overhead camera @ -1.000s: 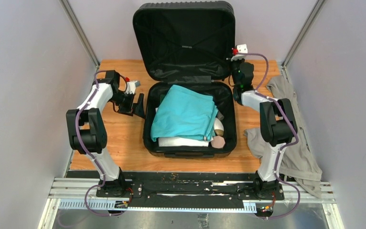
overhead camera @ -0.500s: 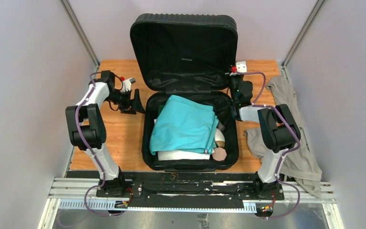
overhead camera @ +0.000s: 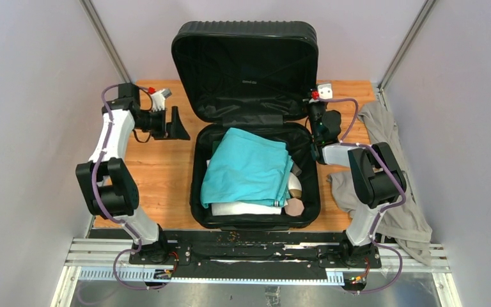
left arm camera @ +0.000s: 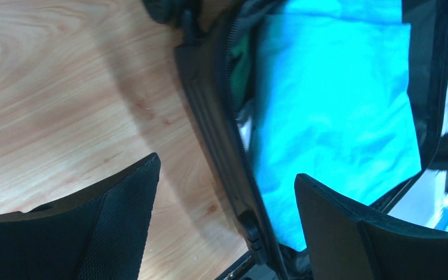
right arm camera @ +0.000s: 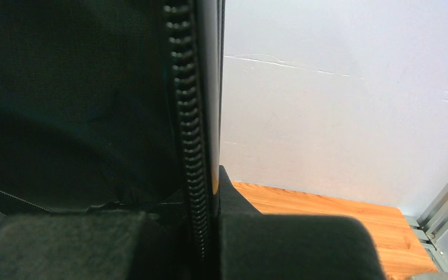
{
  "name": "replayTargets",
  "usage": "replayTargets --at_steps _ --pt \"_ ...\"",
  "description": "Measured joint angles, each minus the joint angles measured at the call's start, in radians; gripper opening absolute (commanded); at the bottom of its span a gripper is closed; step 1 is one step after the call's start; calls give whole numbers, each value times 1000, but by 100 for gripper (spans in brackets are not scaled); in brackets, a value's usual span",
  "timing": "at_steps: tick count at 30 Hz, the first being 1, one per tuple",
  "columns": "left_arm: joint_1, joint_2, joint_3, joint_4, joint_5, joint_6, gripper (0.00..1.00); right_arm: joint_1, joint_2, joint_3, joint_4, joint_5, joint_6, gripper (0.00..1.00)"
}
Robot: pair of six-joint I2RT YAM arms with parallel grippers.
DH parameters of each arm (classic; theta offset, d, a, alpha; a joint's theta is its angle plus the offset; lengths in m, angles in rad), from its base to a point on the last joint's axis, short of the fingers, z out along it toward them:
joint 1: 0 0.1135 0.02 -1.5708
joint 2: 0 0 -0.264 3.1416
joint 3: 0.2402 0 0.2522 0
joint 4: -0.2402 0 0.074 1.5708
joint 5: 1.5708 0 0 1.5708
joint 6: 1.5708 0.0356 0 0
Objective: Pack the luggage
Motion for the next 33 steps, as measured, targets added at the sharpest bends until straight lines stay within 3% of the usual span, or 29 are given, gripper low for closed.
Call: replayTargets --at_steps 6,10,15,18,24,33 --pt "-129 19 -47 -2 -33 22 70 0 -11 -37 34 -1 2 0" --pt "-132 96 -105 29 -85 -10 54 2 -31 -82 68 -1 9 0" --pt "-134 107 -126 47 -60 -83 25 7 -49 -139 127 0 15 0" --pt "-148 132 -109 53 -43 -125 0 10 -51 -154 153 2 15 0" --pt "-154 243 58 47 -102 -250 0 11 -35 -118 156 16 5 0" --pt "-161 465 346 329 -163 -417 0 15 13 -50 169 47 -85 0"
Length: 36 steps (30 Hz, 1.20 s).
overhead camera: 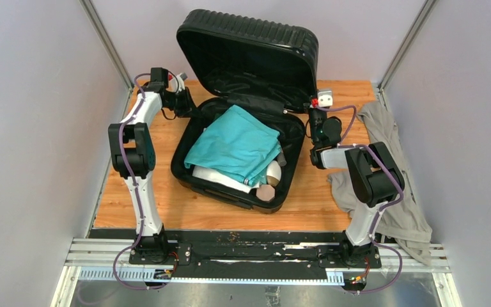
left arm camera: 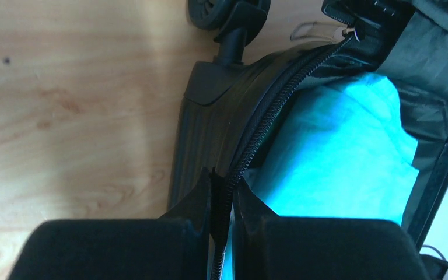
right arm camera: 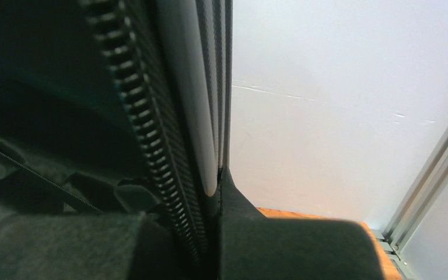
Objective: Pack the luggage
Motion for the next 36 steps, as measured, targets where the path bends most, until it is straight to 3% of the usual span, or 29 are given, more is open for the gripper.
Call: replayTargets --at_steps 8,12,14,15,17,19,21,24,25,31,36 --pt "12 49 45 76 36 -33 0 53 -22 -129 102 63 -53 1" --pt "24 69 69 83 60 -37 0 111 -79 -200 104 115 -102 9" --pt "29 84 90 82 70 -35 0 153 -114 -244 106 158 -128 18" --pt "32 92 103 81 76 -32 4 172 -132 -266 106 174 -134 22" --pt "37 102 122 78 84 -23 31 208 -172 -309 105 197 -139 26" --pt "42 103 127 74 82 -2 48 241 -215 -359 88 198 -142 31" --pt "50 102 124 55 64 -9 66 262 -274 -395 46 190 -121 42" --pt "84 65 51 46 30 9 95 294 -379 -444 -89 164 -68 50" --pt "102 37 10 32 7 21 99 303 -411 -460 -146 146 -37 52" --pt "207 -169 -179 -65 -152 147 100 365 -599 -486 -458 16 99 54" --pt "271 -302 -205 -168 -266 324 100 389 -716 -488 -665 -13 125 55"
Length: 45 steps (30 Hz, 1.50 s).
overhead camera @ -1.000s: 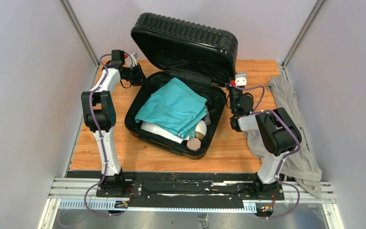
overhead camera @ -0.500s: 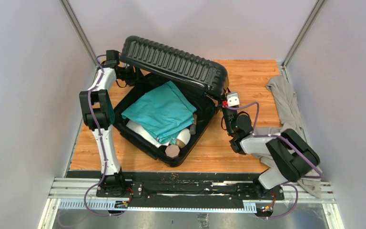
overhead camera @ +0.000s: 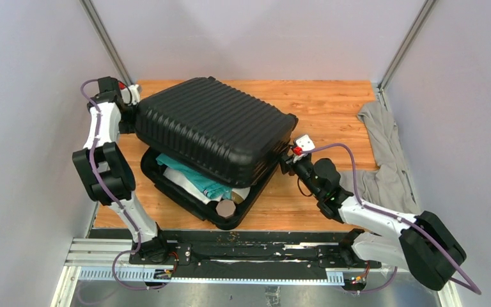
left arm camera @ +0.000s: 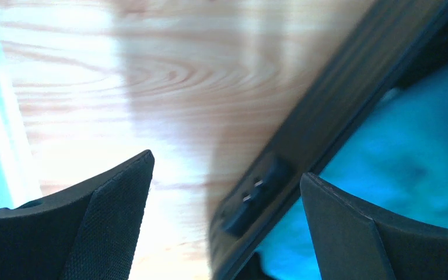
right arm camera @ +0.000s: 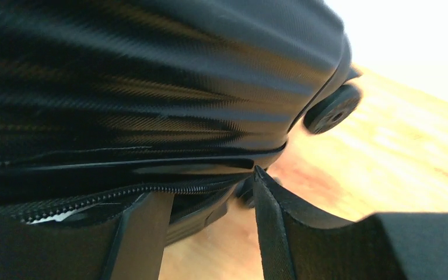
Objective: Pack the luggage
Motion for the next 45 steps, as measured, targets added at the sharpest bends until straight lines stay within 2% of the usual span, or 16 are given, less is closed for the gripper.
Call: replayTargets --at_steps 6,10,15,18,21,27,31,34,37,40,43,45 --pt "36 -64 -56 -87 -203 238 100 4 -122 13 -275 -43 71 57" --pt "117 -101 -111 -135 -258 323 100 4 -241 58 -477 -87 127 60" --pt "221 -189 -198 -167 -314 411 100 3 -419 124 -580 -74 221 66" --pt "278 -233 -225 -198 -330 459 100 -21 -425 190 -609 -48 262 60" --pt "331 -263 -225 -218 -330 495 100 -122 -288 335 -666 -50 330 53" --pt "359 -386 -255 -289 -235 566 100 -391 135 709 -821 -77 516 51" --pt "335 -453 -332 -327 -165 605 100 -470 428 945 -919 -114 585 50" --pt "281 -431 -399 -344 -131 605 100 -489 632 1097 -976 -182 619 48" --pt "214 -399 -441 -320 -129 576 100 -490 735 1139 -1020 -261 646 48" --pt "121 -335 -432 -316 -155 529 100 -488 747 1086 -1026 -341 677 47" --pt "40 -215 -317 -315 -171 453 100 -488 700 980 -964 -389 708 45" --pt "-3 -105 -185 -300 -176 389 100 -493 649 900 -911 -416 726 45"
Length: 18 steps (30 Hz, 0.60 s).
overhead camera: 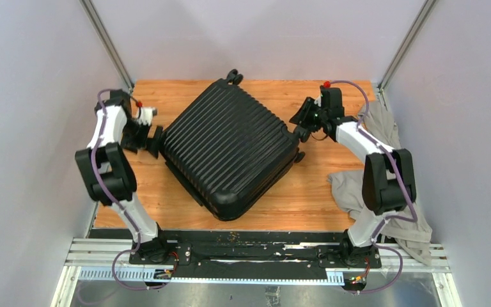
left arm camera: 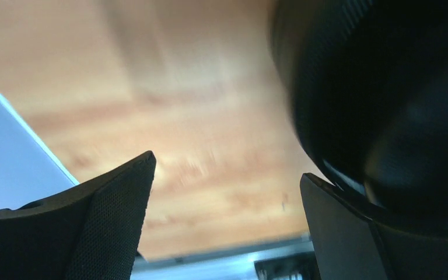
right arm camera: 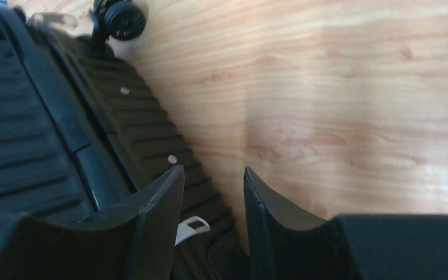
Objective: Pack the luggage
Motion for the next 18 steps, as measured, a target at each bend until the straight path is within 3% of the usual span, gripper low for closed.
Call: replayTargets --at_steps 6,11,15,18 --pt "-90 322 458 114 5 -191 100 22 -192 -196 95 -5 6 43" --pt "-163 452 700 165 107 -322 100 129 -294 -270 142 48 4 43" --pt "-190 443 713 183 192 -385 100 232 -323 -298 132 105 3 43" --pt "-174 369 592 241 201 -390 100 298 -333 -322 104 120 3 45"
